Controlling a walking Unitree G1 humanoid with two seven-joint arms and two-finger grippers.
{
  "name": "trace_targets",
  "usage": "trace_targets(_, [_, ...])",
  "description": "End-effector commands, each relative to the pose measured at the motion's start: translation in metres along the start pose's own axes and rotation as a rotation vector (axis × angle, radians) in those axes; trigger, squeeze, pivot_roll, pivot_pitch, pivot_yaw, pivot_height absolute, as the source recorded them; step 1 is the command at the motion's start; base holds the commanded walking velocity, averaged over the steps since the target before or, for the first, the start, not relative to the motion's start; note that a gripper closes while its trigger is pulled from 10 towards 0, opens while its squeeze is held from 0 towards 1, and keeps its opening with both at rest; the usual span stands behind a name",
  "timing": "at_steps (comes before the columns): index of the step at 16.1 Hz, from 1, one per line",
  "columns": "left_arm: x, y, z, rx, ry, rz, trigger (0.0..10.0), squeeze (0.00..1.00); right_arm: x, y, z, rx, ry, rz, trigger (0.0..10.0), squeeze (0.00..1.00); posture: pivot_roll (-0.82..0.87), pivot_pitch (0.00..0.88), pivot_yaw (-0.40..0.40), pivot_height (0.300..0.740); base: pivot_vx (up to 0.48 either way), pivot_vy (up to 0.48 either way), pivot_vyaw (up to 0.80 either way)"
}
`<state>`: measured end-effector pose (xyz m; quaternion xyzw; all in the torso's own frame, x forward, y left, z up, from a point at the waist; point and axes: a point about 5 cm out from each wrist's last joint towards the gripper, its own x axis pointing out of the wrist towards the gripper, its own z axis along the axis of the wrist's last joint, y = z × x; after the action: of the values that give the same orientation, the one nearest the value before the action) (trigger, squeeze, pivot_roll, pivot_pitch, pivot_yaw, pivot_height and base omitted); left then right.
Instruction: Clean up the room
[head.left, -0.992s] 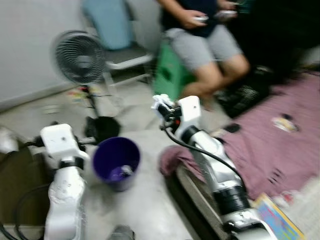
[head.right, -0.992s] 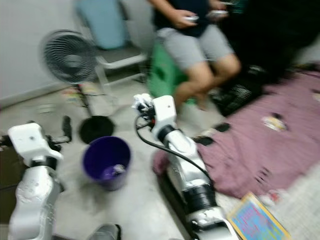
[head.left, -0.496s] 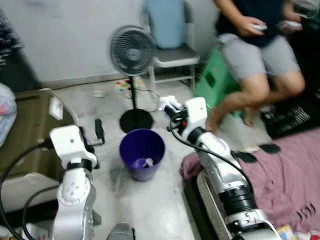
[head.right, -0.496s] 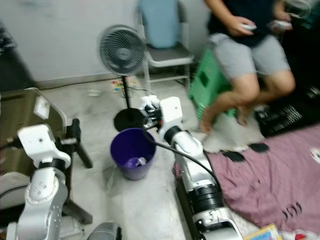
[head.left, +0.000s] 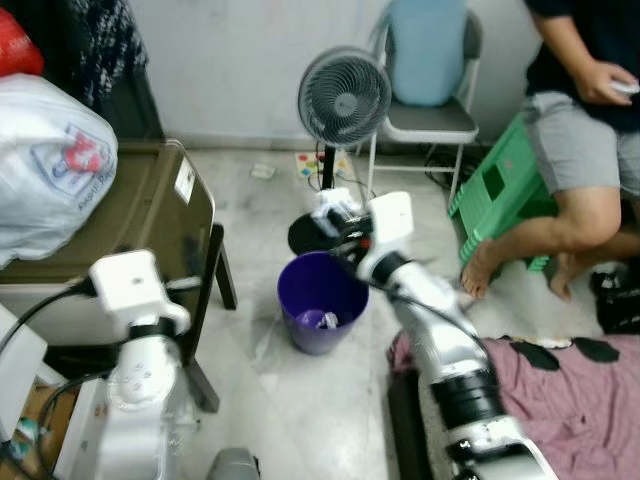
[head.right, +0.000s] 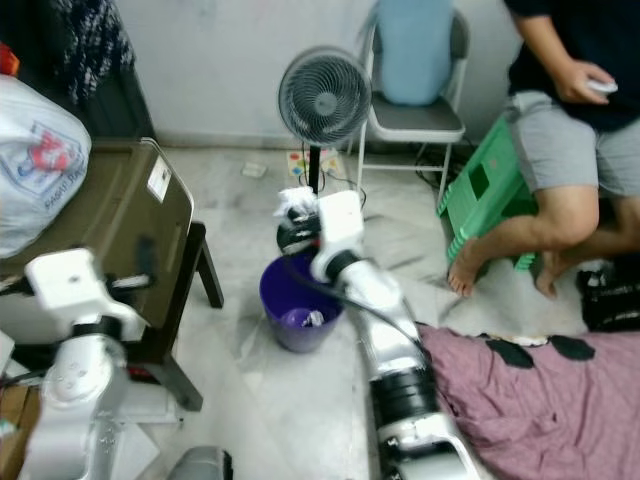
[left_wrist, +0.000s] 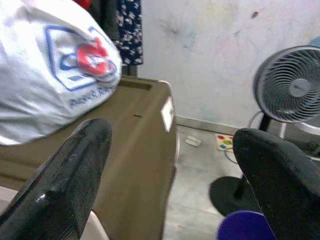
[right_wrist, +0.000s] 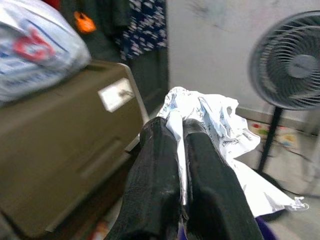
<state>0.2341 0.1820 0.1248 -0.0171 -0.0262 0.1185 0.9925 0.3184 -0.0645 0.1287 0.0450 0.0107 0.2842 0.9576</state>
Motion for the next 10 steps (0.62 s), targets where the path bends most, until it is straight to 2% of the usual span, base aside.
trace_targets(1, [0.0008, -0.0056, 0.0051, -0.008, -0.021, -0.026, 10.0, 0.00, -0.0004, -0.0058, 0.0037, -0.014, -0.006, -0.019, 10.0, 0.00, 0.04, 0.000, -0.072, 0.740, 0.000, 0.000, 0.00])
trace_targets(2, [0.0007, -0.0061, 0.0050, -0.008, -0.021, -0.028, 10.0, 0.00, -0.0005, -0.0058, 0.0037, -0.015, -0.005, -0.018, 10.0, 0.00, 0.04, 0.000, -0.072, 0.740, 0.000, 0.000, 0.00])
trace_targets(6, [0.0004, -0.0070, 0.0050, -0.011, -0.020, -0.040, 10.0, 0.00, -0.0013, -0.0058, 0.0030, -0.018, -0.005, -0.022, 10.0, 0.00, 0.04, 0.000, -0.068, 0.740, 0.000, 0.000, 0.79])
trace_targets(10, [-0.0002, -0.0088, 0.0058, -0.016, -0.024, -0.056, 10.0, 0.00, -0.0020, -0.0066, 0.0031, -0.012, -0.005, -0.031, 10.0, 0.00, 0.04, 0.000, -0.067, 0.740, 0.000, 0.000, 0.00])
